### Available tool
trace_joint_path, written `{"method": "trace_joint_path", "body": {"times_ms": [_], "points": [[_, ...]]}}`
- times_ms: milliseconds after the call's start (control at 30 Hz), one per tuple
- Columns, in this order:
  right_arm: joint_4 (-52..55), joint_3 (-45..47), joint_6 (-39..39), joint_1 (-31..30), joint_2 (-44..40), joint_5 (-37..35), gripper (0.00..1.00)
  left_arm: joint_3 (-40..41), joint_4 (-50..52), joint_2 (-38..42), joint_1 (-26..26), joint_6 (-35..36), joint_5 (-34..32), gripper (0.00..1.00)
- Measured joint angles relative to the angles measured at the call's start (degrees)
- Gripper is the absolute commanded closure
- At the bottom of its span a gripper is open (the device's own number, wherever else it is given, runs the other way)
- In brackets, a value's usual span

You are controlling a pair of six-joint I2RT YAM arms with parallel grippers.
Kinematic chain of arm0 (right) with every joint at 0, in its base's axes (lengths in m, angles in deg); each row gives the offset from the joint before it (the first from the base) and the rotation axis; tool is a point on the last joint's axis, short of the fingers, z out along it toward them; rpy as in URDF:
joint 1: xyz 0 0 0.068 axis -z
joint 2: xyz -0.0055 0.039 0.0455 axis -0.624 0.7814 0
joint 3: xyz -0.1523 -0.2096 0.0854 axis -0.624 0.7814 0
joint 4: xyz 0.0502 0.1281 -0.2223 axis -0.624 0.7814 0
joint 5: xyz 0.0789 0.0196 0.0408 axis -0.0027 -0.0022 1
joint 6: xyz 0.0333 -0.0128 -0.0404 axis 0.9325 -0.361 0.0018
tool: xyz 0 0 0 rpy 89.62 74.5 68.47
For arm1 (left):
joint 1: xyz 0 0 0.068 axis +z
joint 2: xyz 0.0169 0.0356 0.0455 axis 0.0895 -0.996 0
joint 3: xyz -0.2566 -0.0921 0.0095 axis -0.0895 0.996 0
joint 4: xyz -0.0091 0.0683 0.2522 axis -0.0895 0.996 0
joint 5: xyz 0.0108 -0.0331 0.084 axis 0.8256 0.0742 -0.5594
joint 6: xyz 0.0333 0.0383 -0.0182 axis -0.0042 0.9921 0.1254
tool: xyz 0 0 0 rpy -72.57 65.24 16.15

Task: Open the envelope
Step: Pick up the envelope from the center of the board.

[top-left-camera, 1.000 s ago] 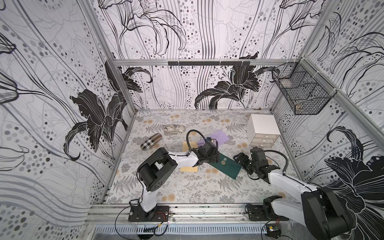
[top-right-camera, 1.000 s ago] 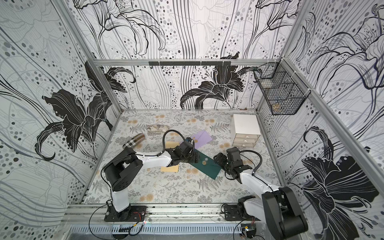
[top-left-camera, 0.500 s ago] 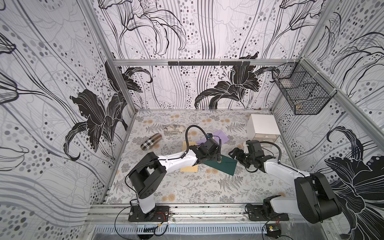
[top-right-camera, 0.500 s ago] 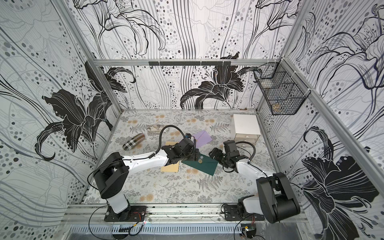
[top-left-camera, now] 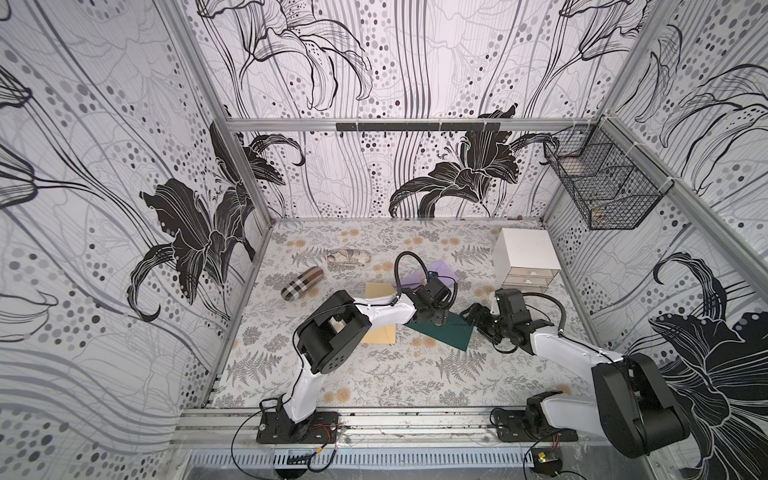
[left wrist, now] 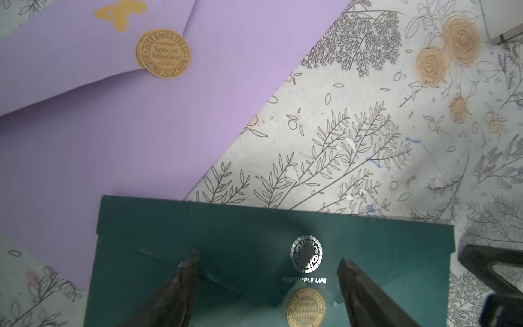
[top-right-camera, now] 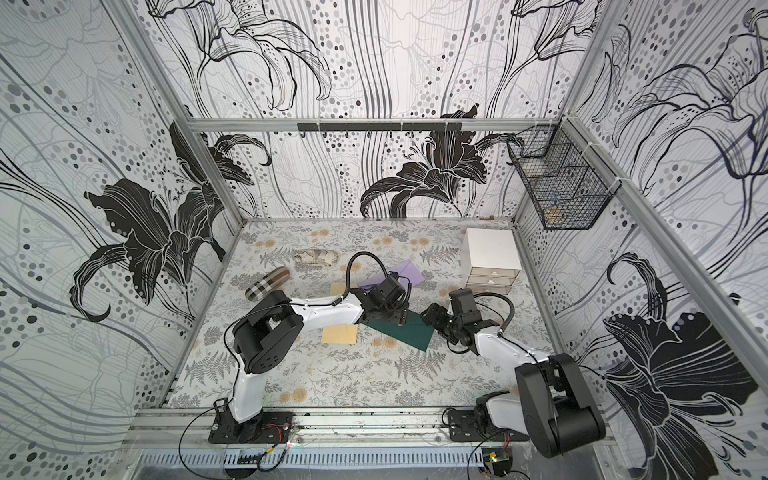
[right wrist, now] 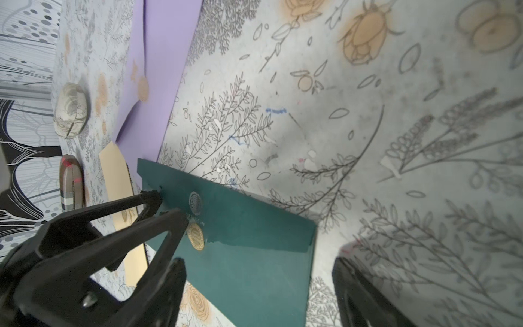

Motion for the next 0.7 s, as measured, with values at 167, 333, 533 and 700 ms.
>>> {"method": "trace_joint_path", "body": {"times_ms": [167,333,533,700], "points": [[-3.5,0.0,1.3,0.0,1.8,0.9,0.17,1.1,-2.2,0.1,0.0,-0.7,0.4,0.19],[-8.1,1.4,3.0,0.1,2.3,1.0,0.16,3.8,-6.3,1.0,0.3,-1.5,0.4,0.19],[-11.8,4.0,3.6,0.1,0.5,1.7,0.15,5.0,-9.5,1.1,0.4,-2.4,0.9,0.19],[-11.9,5.0,3.3,0.1,-2.6,1.9,0.15,5.5,-10.8,1.1,0.4,-3.0,0.9,0.19]]}}
